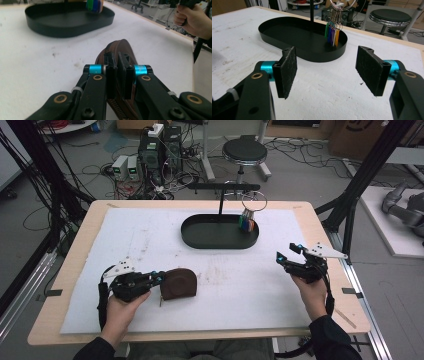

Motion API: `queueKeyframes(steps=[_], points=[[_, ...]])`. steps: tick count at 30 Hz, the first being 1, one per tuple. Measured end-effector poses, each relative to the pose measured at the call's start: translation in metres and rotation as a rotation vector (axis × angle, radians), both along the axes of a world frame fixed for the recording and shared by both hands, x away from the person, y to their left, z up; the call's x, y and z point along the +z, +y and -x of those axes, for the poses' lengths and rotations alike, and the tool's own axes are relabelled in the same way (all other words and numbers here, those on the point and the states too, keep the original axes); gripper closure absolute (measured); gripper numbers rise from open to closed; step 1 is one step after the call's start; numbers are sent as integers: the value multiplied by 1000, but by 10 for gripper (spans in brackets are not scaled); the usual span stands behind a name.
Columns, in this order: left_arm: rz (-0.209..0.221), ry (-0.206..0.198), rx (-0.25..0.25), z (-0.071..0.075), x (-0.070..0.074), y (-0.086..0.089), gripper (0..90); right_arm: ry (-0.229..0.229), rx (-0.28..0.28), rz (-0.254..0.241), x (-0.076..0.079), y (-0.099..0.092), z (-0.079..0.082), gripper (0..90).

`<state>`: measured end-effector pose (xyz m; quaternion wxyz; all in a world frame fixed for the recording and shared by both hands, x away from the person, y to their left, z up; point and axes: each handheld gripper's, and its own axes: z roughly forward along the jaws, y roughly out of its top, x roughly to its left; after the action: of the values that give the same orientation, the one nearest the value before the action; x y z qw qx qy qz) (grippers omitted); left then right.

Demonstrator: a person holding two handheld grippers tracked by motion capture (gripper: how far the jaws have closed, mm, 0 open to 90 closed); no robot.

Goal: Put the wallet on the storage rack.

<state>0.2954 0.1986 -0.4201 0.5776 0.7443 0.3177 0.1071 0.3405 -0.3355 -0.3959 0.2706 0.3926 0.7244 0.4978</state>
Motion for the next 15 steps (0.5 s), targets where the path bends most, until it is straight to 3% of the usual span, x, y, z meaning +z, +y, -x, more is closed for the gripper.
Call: queueKeyframes(steps=[2,3,4,7,15], points=[[-4,-19,-5,0,2,-1,858,-5,3,3,0,0,0,344],[-13,-56,-8,1,4,-3,857,-5,9,5,0,1,0,344],[-13,-56,-8,1,4,-3,858,-8,16,6,0,2,0,344],[-13,-111,-26,1,9,-8,859,2,38,8,1,5,0,345],[0,-174,-70,-2,17,-23,860,21,154,1,2,19,-2,344]])
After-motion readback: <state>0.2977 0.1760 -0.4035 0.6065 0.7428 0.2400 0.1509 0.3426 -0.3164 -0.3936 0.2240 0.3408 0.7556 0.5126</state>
